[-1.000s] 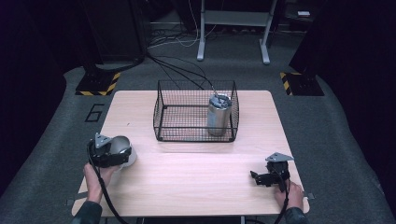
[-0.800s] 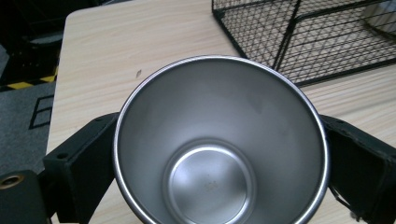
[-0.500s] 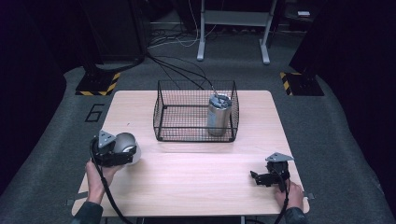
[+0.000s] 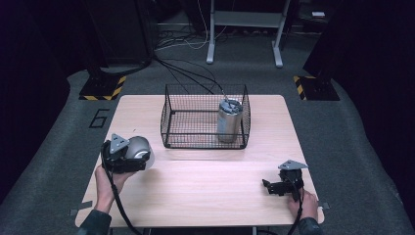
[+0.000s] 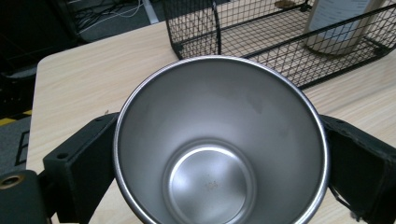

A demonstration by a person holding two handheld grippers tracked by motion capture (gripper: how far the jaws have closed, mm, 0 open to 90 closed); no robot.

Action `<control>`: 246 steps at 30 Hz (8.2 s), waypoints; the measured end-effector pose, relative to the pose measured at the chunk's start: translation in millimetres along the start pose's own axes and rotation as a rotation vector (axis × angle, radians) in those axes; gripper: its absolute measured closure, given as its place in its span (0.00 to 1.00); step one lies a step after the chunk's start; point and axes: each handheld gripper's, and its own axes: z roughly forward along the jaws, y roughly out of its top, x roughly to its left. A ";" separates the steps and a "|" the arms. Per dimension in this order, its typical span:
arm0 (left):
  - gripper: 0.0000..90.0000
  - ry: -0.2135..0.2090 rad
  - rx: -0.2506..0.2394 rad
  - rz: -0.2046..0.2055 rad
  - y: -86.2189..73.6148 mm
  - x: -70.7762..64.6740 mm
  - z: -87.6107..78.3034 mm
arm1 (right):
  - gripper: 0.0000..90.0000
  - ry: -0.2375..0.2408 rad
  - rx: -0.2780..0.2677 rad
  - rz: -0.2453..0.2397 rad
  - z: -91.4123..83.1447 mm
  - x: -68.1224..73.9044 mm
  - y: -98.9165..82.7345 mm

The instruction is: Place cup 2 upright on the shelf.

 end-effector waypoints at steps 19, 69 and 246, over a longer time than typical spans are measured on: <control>0.07 -0.034 -0.011 0.048 13.1 -14.8 -1.6 | 0.00 0.000 0.002 -0.007 -0.1 -0.4 -0.1; 0.07 -0.163 -0.051 0.172 80.6 -65.6 20.2 | 0.00 0.000 0.002 -0.007 -0.1 -0.5 -0.2; 0.00 -0.279 0.179 0.195 156.0 -59.4 150.3 | 0.00 0.001 -0.001 0.000 0.1 0.0 0.1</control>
